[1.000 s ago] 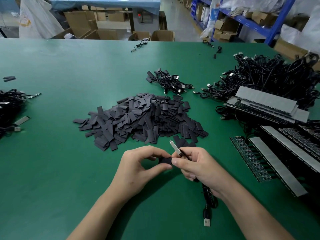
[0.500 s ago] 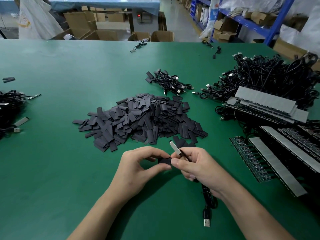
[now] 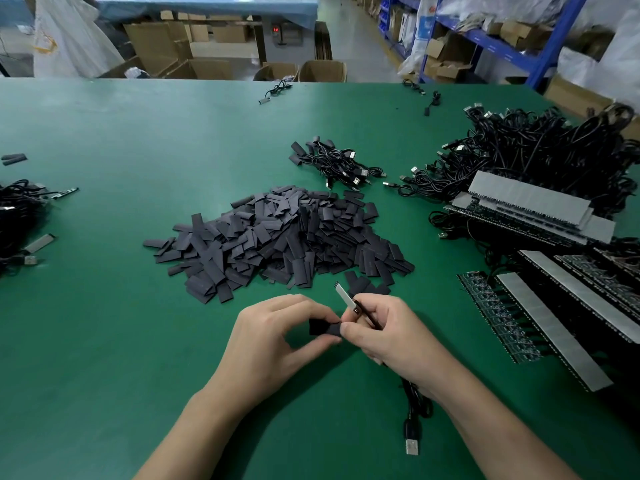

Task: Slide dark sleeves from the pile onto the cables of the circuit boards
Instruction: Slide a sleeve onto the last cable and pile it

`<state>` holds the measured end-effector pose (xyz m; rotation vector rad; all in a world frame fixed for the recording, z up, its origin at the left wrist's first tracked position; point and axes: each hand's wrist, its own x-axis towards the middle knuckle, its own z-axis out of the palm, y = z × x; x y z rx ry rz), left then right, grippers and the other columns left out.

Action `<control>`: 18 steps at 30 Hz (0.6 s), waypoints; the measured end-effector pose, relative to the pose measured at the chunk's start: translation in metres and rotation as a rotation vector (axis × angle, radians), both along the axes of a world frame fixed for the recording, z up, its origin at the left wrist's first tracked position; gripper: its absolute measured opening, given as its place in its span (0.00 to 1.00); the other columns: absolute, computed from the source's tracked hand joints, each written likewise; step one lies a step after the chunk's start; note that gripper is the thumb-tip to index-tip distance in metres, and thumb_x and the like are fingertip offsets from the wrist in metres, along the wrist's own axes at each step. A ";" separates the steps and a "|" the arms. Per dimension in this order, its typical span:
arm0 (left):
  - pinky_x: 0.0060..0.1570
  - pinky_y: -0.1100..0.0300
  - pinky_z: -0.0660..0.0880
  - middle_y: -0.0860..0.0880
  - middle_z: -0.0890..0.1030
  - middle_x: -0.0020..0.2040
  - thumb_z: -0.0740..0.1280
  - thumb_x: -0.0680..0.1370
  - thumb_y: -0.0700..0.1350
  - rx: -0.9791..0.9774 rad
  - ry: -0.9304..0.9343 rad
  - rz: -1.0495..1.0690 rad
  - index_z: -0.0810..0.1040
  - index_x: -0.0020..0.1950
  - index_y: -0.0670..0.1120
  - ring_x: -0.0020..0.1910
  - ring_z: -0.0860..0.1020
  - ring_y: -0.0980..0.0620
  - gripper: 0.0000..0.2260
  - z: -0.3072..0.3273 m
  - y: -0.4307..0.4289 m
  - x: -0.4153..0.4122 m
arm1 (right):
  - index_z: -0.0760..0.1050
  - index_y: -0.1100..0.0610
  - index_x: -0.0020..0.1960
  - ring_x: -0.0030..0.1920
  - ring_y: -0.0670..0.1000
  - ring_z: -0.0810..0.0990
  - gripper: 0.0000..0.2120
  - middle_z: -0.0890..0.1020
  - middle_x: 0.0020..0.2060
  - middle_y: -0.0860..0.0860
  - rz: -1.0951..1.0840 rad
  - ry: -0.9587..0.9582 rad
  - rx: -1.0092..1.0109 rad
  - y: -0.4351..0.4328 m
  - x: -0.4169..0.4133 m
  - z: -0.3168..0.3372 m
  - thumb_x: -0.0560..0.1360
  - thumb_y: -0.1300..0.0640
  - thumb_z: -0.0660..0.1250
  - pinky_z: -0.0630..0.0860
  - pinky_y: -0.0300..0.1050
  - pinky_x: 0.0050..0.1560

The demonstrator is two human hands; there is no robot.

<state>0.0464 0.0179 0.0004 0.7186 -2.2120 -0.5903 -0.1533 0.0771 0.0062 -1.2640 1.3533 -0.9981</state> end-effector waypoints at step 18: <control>0.47 0.62 0.77 0.56 0.84 0.46 0.79 0.73 0.41 0.093 0.079 -0.026 0.86 0.51 0.49 0.45 0.83 0.56 0.09 0.005 0.004 -0.002 | 0.81 0.46 0.39 0.24 0.44 0.64 0.07 0.69 0.24 0.45 0.049 -0.166 0.038 -0.001 -0.003 0.001 0.73 0.56 0.69 0.63 0.38 0.27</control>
